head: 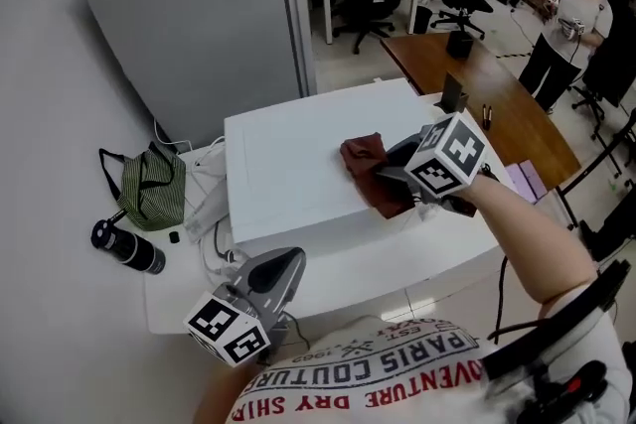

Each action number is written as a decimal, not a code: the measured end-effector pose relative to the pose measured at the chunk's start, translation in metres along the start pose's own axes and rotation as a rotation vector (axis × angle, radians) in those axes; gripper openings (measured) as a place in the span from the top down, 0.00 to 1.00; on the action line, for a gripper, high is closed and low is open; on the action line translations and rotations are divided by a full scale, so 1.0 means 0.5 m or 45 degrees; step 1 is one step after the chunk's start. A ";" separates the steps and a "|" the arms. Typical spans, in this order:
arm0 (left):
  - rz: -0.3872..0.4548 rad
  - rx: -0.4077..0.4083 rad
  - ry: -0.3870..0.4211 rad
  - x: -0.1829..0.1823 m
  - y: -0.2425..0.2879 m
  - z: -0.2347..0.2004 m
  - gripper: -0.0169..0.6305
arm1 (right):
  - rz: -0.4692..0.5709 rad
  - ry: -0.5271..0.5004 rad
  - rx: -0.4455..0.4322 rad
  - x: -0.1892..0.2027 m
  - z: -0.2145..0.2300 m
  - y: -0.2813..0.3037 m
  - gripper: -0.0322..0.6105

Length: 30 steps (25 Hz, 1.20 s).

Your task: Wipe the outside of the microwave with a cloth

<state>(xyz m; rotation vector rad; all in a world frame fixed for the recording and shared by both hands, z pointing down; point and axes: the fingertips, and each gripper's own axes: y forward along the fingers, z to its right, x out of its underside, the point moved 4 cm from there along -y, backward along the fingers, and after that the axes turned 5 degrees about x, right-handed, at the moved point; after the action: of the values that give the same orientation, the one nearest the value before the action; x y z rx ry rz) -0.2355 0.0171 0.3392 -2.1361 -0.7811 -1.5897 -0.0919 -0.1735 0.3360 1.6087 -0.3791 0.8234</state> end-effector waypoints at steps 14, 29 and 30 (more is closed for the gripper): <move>-0.116 0.236 0.010 0.007 0.197 0.071 0.97 | 0.018 0.265 0.159 0.182 0.168 -0.175 0.88; -0.080 0.061 0.005 0.002 0.091 0.036 0.97 | 0.192 -0.123 -0.016 -0.056 0.005 -0.151 0.88; -0.073 0.035 0.005 0.002 0.074 0.030 0.97 | 0.210 -0.163 -0.049 -0.087 -0.017 -0.131 0.88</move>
<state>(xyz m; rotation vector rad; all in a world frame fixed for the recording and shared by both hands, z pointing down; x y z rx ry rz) -0.2008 -0.0030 0.3372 -2.1083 -0.8653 -1.6018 -0.0817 -0.1598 0.2588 1.6138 -0.6221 0.8340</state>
